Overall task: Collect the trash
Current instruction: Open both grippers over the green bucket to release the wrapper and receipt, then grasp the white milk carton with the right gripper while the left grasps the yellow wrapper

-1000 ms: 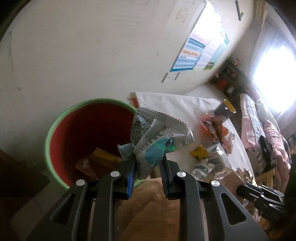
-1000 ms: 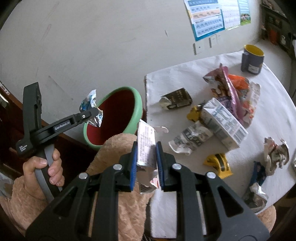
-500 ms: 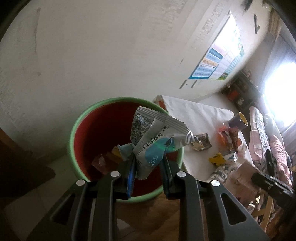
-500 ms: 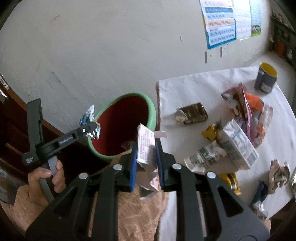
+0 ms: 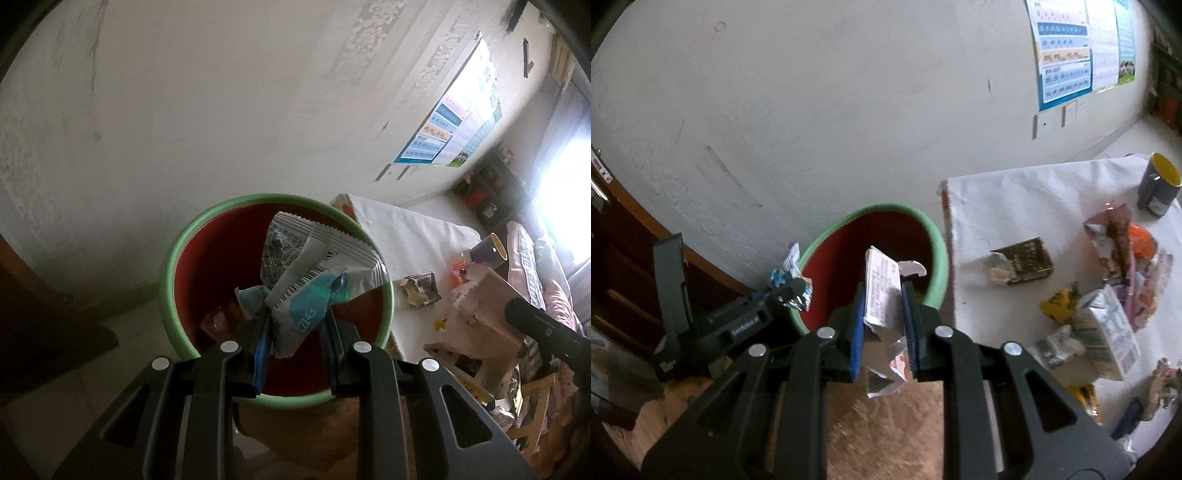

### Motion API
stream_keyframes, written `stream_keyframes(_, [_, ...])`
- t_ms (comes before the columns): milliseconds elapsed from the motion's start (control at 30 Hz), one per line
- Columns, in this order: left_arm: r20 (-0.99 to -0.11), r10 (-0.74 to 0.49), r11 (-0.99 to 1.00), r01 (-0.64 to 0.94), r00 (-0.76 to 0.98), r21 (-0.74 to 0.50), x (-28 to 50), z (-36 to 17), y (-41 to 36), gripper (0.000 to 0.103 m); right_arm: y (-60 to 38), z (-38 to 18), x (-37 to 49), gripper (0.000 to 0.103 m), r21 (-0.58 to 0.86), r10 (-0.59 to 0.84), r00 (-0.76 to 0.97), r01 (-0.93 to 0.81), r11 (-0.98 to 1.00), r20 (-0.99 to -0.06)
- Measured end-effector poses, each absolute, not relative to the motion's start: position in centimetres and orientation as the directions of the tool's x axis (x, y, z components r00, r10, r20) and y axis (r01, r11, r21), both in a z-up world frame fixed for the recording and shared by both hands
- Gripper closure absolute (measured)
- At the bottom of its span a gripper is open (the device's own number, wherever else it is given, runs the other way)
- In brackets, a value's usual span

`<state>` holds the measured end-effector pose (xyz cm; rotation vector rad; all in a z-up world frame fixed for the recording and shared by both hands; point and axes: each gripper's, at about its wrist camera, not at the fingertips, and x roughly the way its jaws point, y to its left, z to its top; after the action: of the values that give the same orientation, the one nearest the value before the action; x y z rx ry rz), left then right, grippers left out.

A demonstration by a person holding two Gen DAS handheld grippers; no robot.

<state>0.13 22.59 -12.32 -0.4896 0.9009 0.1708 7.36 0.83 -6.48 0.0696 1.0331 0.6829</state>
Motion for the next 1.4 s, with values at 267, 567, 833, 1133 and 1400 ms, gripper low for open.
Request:
stream_keyframes(267, [-0.795,-0.049,0.871,-0.364,0.605,-0.331,0.5,-13.0,23.6,0.077,2.9,-7.6,8.9,0.084,0.400,0.571,0.304,-0.472,0.786,-0.763])
stream_keyframes(567, [-0.801,-0.056,0.864,-0.373,0.596,-0.338,0.5,-13.5,23.8,0.054,2.9,-8.0,9.2,0.048,0.461,0.605,0.296,-0.433,0.775,-0.739])
stream_keyframes(833, [-0.807,-0.071,0.880,-0.345,0.586,-0.328,0.7,-13.4,22.5,0.054,-1.2,-8.1,8.6,0.038,0.418,0.565,0.341,-0.417,0.807,-0.752])
stream_keyframes(1133, [-0.818,-0.081,0.904,-0.304,0.569,-0.302,0.8,-13.0,20.2,0.054,-11.6,-12.3,10.8,0.035,0.105,0.230,0.392,-0.315,0.943,-0.891])
stream_keyframes(1400, [-0.817,-0.128,0.942,-0.189,0.563,-0.277,1.5,-11.2,15.3,0.054,-14.0,-16.8,13.4,0.032,0.000,0.119,0.285,-0.385,0.923,-0.951])
